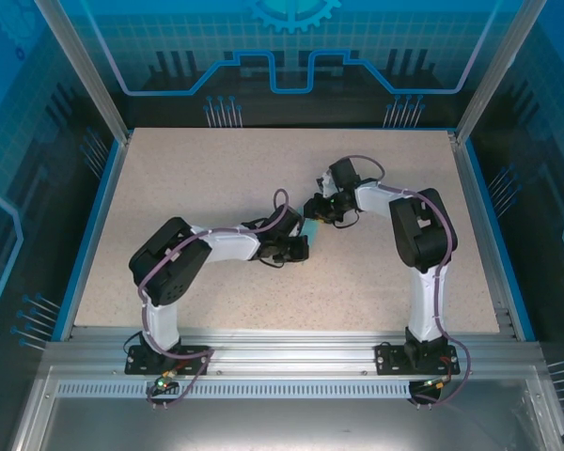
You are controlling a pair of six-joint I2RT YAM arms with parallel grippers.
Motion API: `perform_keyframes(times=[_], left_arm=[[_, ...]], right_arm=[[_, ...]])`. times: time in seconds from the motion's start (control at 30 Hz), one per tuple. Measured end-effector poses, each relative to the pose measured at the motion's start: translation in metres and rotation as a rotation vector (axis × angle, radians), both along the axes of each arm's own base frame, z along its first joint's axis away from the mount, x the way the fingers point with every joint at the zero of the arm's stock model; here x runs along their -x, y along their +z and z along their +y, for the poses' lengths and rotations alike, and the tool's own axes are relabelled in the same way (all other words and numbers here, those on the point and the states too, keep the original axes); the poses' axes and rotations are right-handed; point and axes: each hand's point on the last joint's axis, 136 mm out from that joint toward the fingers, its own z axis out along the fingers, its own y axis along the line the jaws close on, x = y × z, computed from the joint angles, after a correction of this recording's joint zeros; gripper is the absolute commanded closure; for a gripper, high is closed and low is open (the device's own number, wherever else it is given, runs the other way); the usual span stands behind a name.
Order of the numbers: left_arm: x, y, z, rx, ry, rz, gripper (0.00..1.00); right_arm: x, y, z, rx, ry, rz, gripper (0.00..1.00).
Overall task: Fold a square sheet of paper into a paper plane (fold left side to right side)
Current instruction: Fold the wing for the fifth time at the center of the table.
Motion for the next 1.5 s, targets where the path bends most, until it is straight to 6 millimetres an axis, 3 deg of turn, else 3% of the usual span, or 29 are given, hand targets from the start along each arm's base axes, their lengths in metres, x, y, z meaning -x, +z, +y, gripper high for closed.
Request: perform_keyframes(times=[0.27, 0.53, 0.7, 1.1, 1.5], left_arm=[[0.024, 0.014, 0.002, 0.043, -0.057, 0.044, 0.98], [0.029, 0.029, -0.011, 0.121, -0.111, 0.041, 0.99], [0.019, 0.037, -0.022, 0.145, -0.125, 0.023, 0.99], [0.004, 0.0, -0.007, 0.108, -0.079, 0.092, 0.99], [0.007, -0.002, -0.005, 0.133, -0.099, 0.047, 0.99]], right_arm=[[0.0, -0.001, -0.001, 0.011, 0.001, 0.012, 0.71], [0.0, -0.001, -0.001, 0.012, 0.004, 0.01, 0.71], [0.0, -0.001, -0.001, 0.012, 0.004, 0.01, 0.71], [0.0, -0.001, -0.001, 0.012, 0.004, 0.01, 0.71], [0.0, -0.002, -0.001, 0.017, 0.006, 0.012, 0.71]])
